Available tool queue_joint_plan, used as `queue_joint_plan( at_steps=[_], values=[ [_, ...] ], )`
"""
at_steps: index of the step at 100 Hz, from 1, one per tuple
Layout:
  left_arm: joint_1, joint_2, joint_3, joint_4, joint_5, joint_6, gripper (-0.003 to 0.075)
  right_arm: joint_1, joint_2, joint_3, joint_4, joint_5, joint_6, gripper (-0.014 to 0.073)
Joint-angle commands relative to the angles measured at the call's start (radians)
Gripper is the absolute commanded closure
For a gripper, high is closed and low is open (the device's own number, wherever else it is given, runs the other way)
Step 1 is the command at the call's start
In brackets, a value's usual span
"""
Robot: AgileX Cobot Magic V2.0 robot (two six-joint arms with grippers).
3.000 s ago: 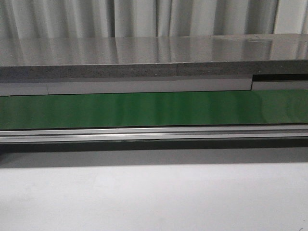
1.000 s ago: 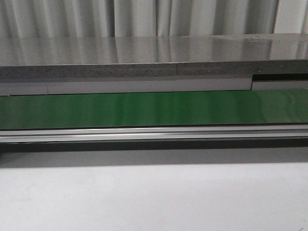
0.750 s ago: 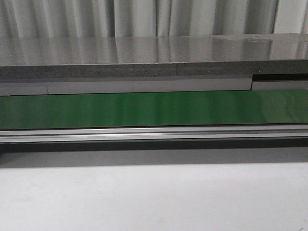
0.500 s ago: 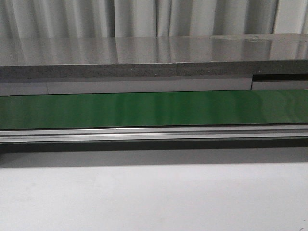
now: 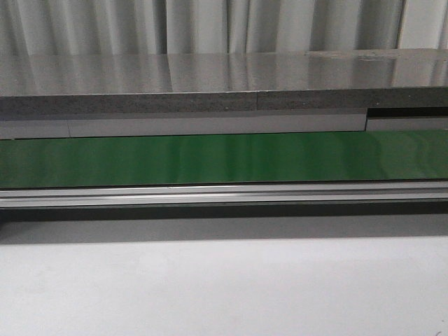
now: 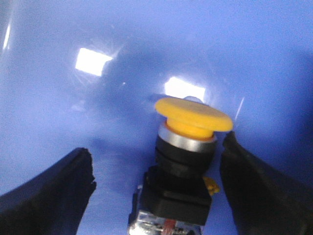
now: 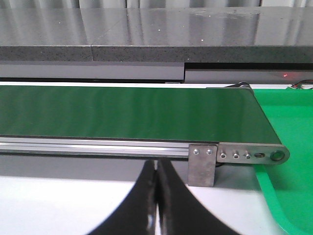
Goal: Move button from left to right
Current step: 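Close the left gripper around the black base of the yellow button, then lift the button with the left gripper and carry it over the belt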
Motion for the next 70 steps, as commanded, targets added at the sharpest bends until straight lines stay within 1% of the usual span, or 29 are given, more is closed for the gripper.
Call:
queue_joint_plan(
  at_steps=[1,16,23,26,33,45,52,59,63,70],
  values=[
    [-0.002,-0.035,-0.031,-0.013,-0.014,0.0,0.0208,0.002,-0.02,-0.015,-0.006,-0.082,-0.005,0.0662],
    [-0.002,-0.01,-0.031,-0.021,0.007,0.0,0.0209,0.002,-0.02,-0.015,-0.006,-0.082,-0.005,0.0662],
    [-0.002,-0.01,-0.031,-0.021,0.007,0.0,0.0238,0.002,-0.02,-0.015,-0.006,-0.082,-0.005,0.0662],
    [-0.002,-0.01,-0.031,-0.021,0.007,0.0,0.0263,0.002,-0.02,-0.015,-0.006,-0.082,-0.005,0.0662],
    [-0.002,-0.01,-0.035,-0.021,0.011,0.0,0.0354,0.002,-0.02,-0.015,-0.006,-0.082,-0.005,0.0662],
    [-0.002,-0.012,-0.05,-0.02,0.035,0.0,0.0548,0.002,-0.02,-0.015,-0.006,-0.082,-0.005,0.0662],
    [-0.002,-0.017,-0.063,-0.017,0.046,0.001,0.0642,0.002,-0.02,-0.015,-0.006,-0.082,-0.005,0.0662],
    [-0.002,-0.032,-0.074,-0.015,0.06,0.001,0.0713,0.002,-0.02,-0.015,-0.006,-0.082,-0.005,0.0662],
    [-0.002,-0.047,-0.079,-0.012,0.066,0.001,0.0741,0.002,-0.02,-0.015,-0.006,-0.082,-0.005,0.0662],
    [-0.002,-0.077,-0.086,-0.012,0.07,0.001,0.074,0.002,-0.02,-0.015,-0.006,-0.082,-0.005,0.0662]
  ],
)
